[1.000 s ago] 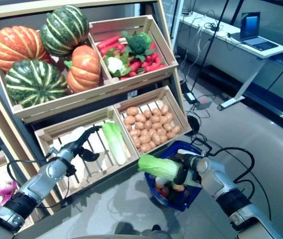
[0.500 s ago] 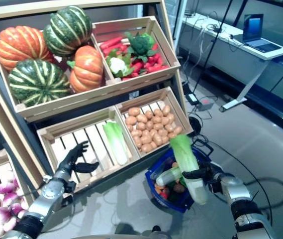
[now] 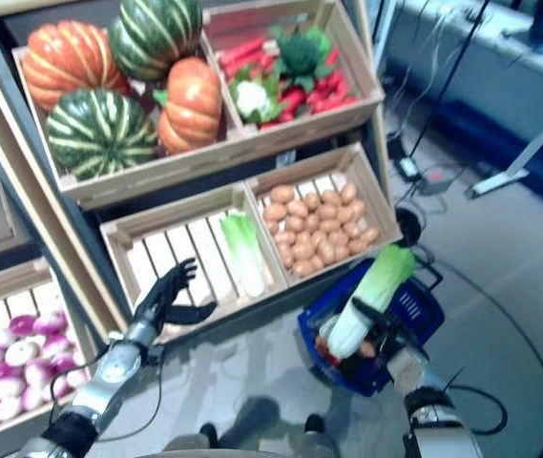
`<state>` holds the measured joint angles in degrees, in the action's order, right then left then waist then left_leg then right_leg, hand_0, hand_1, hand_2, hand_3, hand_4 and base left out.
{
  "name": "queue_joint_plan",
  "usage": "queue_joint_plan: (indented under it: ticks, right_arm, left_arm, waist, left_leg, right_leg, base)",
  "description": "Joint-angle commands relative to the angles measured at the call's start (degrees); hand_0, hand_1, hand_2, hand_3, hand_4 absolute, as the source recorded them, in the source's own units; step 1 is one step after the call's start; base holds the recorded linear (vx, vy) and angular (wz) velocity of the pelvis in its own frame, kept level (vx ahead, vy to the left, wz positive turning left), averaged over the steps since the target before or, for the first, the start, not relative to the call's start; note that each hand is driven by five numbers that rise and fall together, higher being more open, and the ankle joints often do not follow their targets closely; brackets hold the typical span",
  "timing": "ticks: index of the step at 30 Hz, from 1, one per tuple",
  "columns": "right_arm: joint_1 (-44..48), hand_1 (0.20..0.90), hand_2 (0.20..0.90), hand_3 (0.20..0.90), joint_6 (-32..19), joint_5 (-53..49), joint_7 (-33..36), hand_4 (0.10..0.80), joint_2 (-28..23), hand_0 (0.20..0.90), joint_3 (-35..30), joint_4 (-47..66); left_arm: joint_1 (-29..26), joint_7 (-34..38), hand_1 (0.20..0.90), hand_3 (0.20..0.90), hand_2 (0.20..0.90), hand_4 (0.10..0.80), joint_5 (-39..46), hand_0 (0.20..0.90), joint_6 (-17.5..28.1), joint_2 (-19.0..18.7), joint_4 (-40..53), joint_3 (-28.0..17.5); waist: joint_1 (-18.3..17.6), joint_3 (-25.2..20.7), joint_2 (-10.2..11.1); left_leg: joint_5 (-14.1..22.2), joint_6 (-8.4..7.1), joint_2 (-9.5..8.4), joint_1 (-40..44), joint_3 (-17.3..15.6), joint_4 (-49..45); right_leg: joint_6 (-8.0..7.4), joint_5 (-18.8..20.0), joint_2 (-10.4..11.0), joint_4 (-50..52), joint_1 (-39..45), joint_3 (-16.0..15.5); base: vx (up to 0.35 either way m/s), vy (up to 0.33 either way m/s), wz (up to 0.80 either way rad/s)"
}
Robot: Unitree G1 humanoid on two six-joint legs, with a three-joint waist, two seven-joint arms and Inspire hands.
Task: Put vegetables into the basket
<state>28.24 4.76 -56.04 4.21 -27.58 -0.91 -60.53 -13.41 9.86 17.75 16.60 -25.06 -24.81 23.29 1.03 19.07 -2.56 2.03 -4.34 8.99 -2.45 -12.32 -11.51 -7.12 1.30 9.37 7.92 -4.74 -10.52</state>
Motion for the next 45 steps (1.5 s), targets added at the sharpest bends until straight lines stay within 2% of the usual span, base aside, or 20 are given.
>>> queue_joint_plan:
  ticks: [1,5,10,18,19,20,25,33,39,45]
  right_arm:
    - [9.42,0.300,0.300,0.300,-8.62,-3.69,0.81,0.400,-5.69,0.300,-2.01,0.44]
    - [12.62,0.300,0.300,0.300,-9.91,-0.72,3.47,0.400,-8.30,0.300,-1.64,-1.36]
    - [15.81,0.300,0.300,0.300,-9.89,-0.29,7.36,0.400,-11.59,0.300,-2.57,-4.00]
    - [21.55,0.300,0.300,0.300,-9.36,2.67,11.50,0.400,-17.57,0.300,-1.51,-6.47]
    - [21.81,0.509,0.509,0.509,-9.26,2.84,11.63,0.540,-17.77,0.509,-1.37,-6.54]
    - [22.37,0.900,0.900,0.900,-8.85,4.10,11.74,0.800,-18.45,0.900,-0.81,-6.71]
    - [23.82,0.900,0.900,0.900,-7.38,3.72,11.83,0.800,-19.30,0.900,0.80,-6.90]
    - [24.03,0.900,0.900,0.900,-5.03,3.00,9.25,0.800,-18.82,0.900,1.63,-9.68]
    - [23.92,0.900,0.900,0.900,-4.58,8.98,9.52,0.800,-19.48,0.900,3.30,-9.63]
    - [24.90,0.900,0.900,0.900,-4.12,9.43,9.31,0.800,-19.13,0.900,4.84,-8.88]
  left_arm:
    - [-8.40,6.05,0.900,0.900,0.900,0.800,-0.46,0.900,10.84,-1.76,8.72,-0.51]
    - [-10.80,7.88,0.900,0.900,0.900,0.800,-0.32,0.900,12.99,-2.31,10.10,-0.54]
    - [-11.83,9.15,0.900,0.900,0.900,0.800,-1.19,0.900,14.44,-3.14,12.70,0.63]
    - [-13.34,13.10,0.900,0.900,0.900,0.800,-1.23,0.900,16.70,-4.83,17.45,2.66]
    - [-13.44,13.22,0.900,0.900,0.900,0.800,-1.24,0.900,16.74,-4.90,17.62,2.63]
    - [-13.71,13.41,0.900,0.900,0.900,0.800,-1.25,0.900,16.92,-5.28,18.36,2.59]
    - [-15.46,13.55,0.900,0.900,0.900,0.800,-1.49,0.900,16.71,-6.81,18.87,2.56]
    - [-18.65,12.76,0.900,0.900,0.900,0.800,-1.51,0.900,14.68,-8.63,18.20,2.84]
    - [-20.20,14.04,0.900,0.900,0.900,0.800,-3.22,0.900,12.43,-10.76,18.19,2.62]
    - [-23.07,15.51,0.900,0.900,0.900,0.800,-5.32,0.900,11.14,-13.22,19.05,0.92]
  waist:
    - [-0.07,3.77,1.26]
    - [0.14,6.33,0.89]
    - [0.14,9.00,-0.05]
    - [-0.46,10.72,-2.41]
    - [-0.51,10.72,-2.50]
    - [-0.63,10.72,-2.76]
    - [-0.68,10.72,-2.59]
    - [-0.54,10.72,-1.81]
    - [-0.71,10.72,-1.38]
    - [-0.89,10.72,-1.06]
  left_leg:
    - [10.32,0.17,2.09,-9.14,3.15,-19.44]
    - [15.44,1.58,1.81,-17.44,5.44,-31.35]
    - [19.51,2.47,1.52,-24.08,6.57,-41.28]
    - [21.70,2.71,0.05,-32.69,7.20,-48.98]
    - [21.75,2.73,-0.01,-33.20,7.23,-49.27]
    - [21.84,2.75,-0.19,-34.49,7.34,-49.90]
    - [21.37,2.69,0.03,-36.41,7.47,-50.14]
    - [19.05,2.31,1.05,-34.05,7.20,-46.17]
    - [18.00,2.19,1.65,-32.08,6.74,-43.93]
    - [17.66,2.07,2.24,-30.28,6.12,-42.42]
  right_leg:
    - [3.47,-7.67,4.69,17.13,-4.37,-1.10]
    - [4.83,-11.92,6.82,29.65,-12.27,-0.27]
    - [5.39,-15.49,8.70,40.48,-19.93,0.53]
    - [5.69,-17.73,10.18,48.51,-30.51,2.98]
    - [5.72,-17.80,10.16,48.85,-31.13,3.10]
    - [5.76,-17.89,10.08,49.53,-32.71,3.46]
    - [5.74,-17.73,9.94,50.30,-34.99,3.35]
    - [5.43,-16.32,9.27,47.27,-32.62,2.29]
    - [5.19,-15.50,9.12,45.49,-30.83,2.08]
    - [5.01,-15.11,9.11,44.65,-29.48,2.21]
  base:
    - [-0.227,0.001,0.14]
    - [-0.158,-0.030,0.05]
    - [-0.096,-0.047,0.19]
    - [-0.075,-0.013,0.03]
    - [-0.076,0.007,0.02]
    - [-0.061,0.008,0.03]
    - [-0.053,-0.008,0.00]
    - [-0.004,-0.001,-0.01]
    - [0.009,-0.008,-0.02]
    - [0.028,0.000,0.00]
